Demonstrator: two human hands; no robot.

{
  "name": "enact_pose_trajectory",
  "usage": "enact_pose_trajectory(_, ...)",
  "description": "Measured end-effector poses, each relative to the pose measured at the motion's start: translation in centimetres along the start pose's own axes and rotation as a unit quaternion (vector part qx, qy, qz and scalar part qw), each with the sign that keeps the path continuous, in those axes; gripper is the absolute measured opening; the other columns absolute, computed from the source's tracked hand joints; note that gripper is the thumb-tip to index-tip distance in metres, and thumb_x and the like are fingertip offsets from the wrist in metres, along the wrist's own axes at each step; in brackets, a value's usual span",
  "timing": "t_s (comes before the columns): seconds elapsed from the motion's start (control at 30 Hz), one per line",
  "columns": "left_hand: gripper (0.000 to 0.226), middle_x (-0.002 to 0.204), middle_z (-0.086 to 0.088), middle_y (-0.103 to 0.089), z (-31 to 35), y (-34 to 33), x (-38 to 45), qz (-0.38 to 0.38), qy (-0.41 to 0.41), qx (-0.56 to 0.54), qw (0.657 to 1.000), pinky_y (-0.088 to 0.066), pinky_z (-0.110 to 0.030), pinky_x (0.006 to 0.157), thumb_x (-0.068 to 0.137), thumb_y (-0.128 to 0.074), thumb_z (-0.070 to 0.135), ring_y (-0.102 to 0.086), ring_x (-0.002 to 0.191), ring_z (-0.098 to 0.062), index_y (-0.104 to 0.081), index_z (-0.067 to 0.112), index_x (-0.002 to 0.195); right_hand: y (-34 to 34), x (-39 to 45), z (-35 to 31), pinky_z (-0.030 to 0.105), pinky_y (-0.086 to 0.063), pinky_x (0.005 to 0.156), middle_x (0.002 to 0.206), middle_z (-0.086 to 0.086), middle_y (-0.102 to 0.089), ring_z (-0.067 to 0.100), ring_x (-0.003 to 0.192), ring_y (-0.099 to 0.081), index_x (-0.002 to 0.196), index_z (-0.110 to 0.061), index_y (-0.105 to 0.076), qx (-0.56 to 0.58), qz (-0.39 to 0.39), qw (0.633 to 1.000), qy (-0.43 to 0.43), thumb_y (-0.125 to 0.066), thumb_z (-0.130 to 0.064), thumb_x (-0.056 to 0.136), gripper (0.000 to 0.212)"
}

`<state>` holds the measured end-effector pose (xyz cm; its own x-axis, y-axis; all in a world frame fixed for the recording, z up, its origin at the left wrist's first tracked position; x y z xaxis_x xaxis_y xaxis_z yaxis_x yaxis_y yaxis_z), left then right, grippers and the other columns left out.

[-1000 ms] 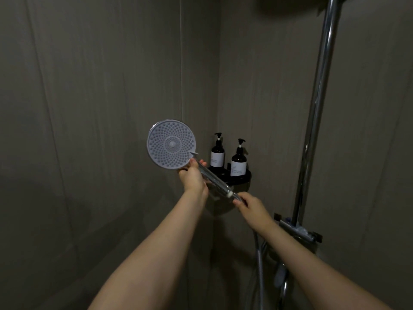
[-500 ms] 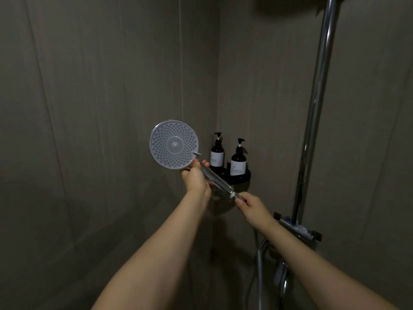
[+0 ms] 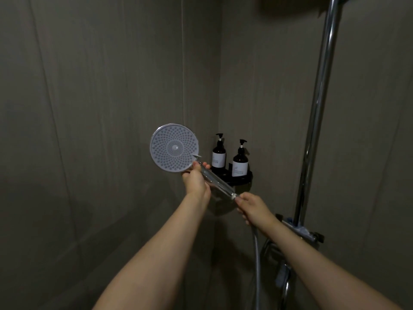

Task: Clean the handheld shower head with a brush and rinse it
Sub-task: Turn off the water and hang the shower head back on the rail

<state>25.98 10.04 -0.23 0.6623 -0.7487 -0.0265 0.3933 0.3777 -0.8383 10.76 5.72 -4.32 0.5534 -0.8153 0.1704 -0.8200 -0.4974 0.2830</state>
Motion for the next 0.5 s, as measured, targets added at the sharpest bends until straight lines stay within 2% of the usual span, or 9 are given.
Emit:
enact_pose_trajectory(0.07, 0.008, 0.082, -0.004, -0.056, -0.3, 0.2, 0.0, -0.003, 0.011, 0.011, 1.0, -0.047, -0.027, 0.065, 0.096, -0.044, 0.01, -0.056, 0.071, -0.014, -0.047, 0.017, 0.093, -0.9, -0.1, 1.3, 0.013, -0.023, 0.033, 0.05, -0.005, -0.039, 0.002, 0.033, -0.03, 0.077, -0.015, -0.051, 0.101, -0.041, 0.992, -0.068, -0.038, -0.031, 0.099, 0.03)
enact_pose_trajectory(0.13, 0.006, 0.082, -0.004, -0.056, -0.3, 0.4, -0.1, -0.002, 0.012, 0.017, 1.0, -0.047, -0.027, 0.064, 0.096, -0.044, 0.01, -0.056, 0.071, -0.014, -0.046, 0.016, 0.098, -1.5, -0.5, 1.6, 0.013, -0.024, 0.031, 0.05, -0.006, -0.04, 0.002, 0.034, -0.032, 0.083, -0.015, -0.05, 0.139, -0.078, 0.983, -0.092, -0.039, -0.033, 0.098, 0.027)
enact_pose_trajectory(0.2, 0.008, 0.081, -0.004, -0.056, -0.2, 0.7, 0.2, 0.001, 0.006, 0.02, 1.0, -0.046, -0.027, 0.063, 0.096, -0.044, 0.01, -0.056, 0.07, -0.013, -0.045, 0.014, 0.102, -1.1, -0.7, 0.8, 0.015, -0.033, 0.039, 0.065, -0.002, -0.048, 0.005, 0.047, -0.042, 0.091, -0.017, -0.047, 0.025, -0.072, 0.996, -0.054, -0.051, -0.029, 0.093, 0.013)
enact_pose_trajectory(0.27, 0.007, 0.08, -0.004, -0.056, 0.1, 0.8, 0.2, 0.005, 0.0, 0.015, 1.0, -0.046, -0.027, 0.062, 0.096, -0.044, 0.009, -0.056, 0.07, -0.013, -0.046, 0.014, 0.1, -0.3, -0.5, -0.5, 0.015, -0.038, 0.051, 0.081, 0.0, -0.054, 0.006, 0.062, -0.05, 0.094, -0.017, -0.046, -0.108, -0.014, 0.994, 0.019, -0.059, -0.021, 0.088, 0.015)
enact_pose_trajectory(0.33, 0.01, 0.079, -0.004, -0.055, 0.2, 0.9, 0.2, 0.007, -0.001, -0.001, 1.0, -0.047, -0.027, 0.063, 0.096, -0.043, 0.008, -0.055, 0.069, -0.013, -0.047, 0.017, 0.093, 0.4, -0.6, -1.9, 0.013, -0.038, 0.058, 0.082, -0.002, -0.056, 0.004, 0.068, -0.052, 0.09, -0.016, -0.05, -0.144, 0.049, 0.986, 0.074, -0.057, -0.016, 0.089, 0.008)
enact_pose_trajectory(0.37, 0.011, 0.079, -0.004, -0.055, 0.2, 0.8, 0.3, 0.005, 0.0, -0.005, 1.0, -0.047, -0.027, 0.064, 0.096, -0.043, 0.008, -0.055, 0.069, -0.013, -0.047, 0.017, 0.092, 0.3, -0.6, -2.2, 0.01, -0.038, 0.056, 0.077, -0.003, -0.055, 0.002, 0.066, -0.051, 0.088, -0.016, -0.052, -0.157, 0.057, 0.982, 0.09, -0.055, -0.015, 0.091, 0.004)
enact_pose_trajectory(0.43, 0.008, 0.08, -0.004, -0.055, 0.2, 0.5, 0.2, -0.001, 0.003, -0.002, 1.0, -0.048, -0.028, 0.065, 0.096, -0.043, 0.009, -0.055, 0.069, -0.013, -0.048, 0.016, 0.097, 0.1, -0.7, -2.0, 0.007, -0.034, 0.045, 0.065, -0.003, -0.049, 0.0, 0.052, -0.046, 0.084, -0.016, -0.055, -0.108, 0.043, 0.99, 0.073, -0.045, -0.018, 0.096, 0.016)
enact_pose_trajectory(0.5, 0.009, 0.08, -0.005, -0.055, 0.1, 0.3, 0.0, -0.008, 0.002, 0.002, 1.0, -0.048, -0.027, 0.064, 0.096, -0.043, 0.008, -0.055, 0.069, -0.014, -0.046, 0.013, 0.103, -0.5, -1.0, -0.8, 0.013, -0.03, 0.04, 0.059, -0.002, -0.043, 0.004, 0.043, -0.039, 0.084, -0.016, -0.054, -0.009, 0.0, 1.0, -0.002, -0.036, -0.024, 0.099, 0.025)
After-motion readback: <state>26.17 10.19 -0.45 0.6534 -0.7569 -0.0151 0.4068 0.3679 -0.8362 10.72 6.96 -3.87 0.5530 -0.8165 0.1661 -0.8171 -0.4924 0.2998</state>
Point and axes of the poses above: each hand's wrist, its own x-axis towards the middle knuckle, its own y-axis out of the back of the hand, z = x × y, the point moved 10 cm from there along x, towards the middle knuckle
